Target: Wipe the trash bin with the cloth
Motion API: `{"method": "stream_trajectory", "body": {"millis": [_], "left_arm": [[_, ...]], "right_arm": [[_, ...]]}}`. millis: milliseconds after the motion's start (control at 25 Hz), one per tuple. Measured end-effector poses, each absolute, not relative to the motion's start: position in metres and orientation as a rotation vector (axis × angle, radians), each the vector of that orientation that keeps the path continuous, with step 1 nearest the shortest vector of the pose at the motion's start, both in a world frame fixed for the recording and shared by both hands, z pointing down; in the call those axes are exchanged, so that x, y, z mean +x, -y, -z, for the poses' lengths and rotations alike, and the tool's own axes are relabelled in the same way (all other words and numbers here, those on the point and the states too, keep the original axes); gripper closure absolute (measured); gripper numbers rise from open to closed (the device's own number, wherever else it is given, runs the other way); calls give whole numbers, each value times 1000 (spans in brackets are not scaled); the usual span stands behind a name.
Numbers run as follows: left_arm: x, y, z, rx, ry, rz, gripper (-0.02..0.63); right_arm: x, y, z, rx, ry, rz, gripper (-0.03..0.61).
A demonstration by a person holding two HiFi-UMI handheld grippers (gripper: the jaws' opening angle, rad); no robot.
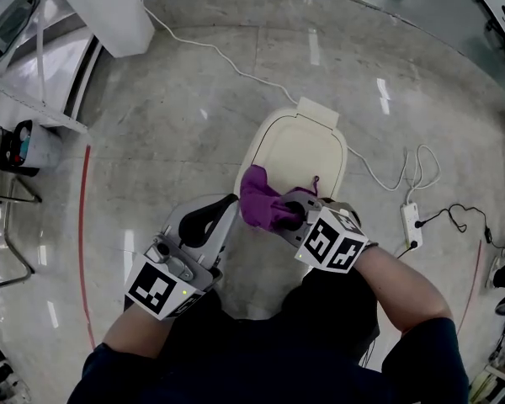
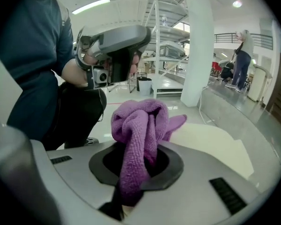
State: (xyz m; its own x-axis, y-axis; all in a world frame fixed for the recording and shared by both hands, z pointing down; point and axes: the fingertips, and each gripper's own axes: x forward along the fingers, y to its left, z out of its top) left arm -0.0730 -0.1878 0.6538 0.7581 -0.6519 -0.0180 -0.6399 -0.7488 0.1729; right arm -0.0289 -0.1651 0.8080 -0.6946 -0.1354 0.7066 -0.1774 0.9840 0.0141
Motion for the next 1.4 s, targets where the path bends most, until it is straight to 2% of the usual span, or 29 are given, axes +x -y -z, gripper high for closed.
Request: {"method": "stream_trajectory", "body": {"millis": [280, 560, 840, 1120, 1400], "left_arm": [[-60, 189, -656, 2798, 1003, 133, 615], [-44, 186, -654, 2794, 969, 139, 615], [-31, 184, -652, 2811, 922, 129, 615], [-28, 185, -653, 2812, 891, 122, 615], [-30, 190, -656, 2813, 872, 108, 615]], "right_arm": [[25, 248, -800, 530, 2307, -19, 511], [95, 324, -806, 806, 2261, -120, 511], [144, 339, -813, 956, 2234, -220, 511], [122, 283, -808, 891, 2338, -253, 511], [65, 190, -807, 595, 2426, -209, 511]]}}
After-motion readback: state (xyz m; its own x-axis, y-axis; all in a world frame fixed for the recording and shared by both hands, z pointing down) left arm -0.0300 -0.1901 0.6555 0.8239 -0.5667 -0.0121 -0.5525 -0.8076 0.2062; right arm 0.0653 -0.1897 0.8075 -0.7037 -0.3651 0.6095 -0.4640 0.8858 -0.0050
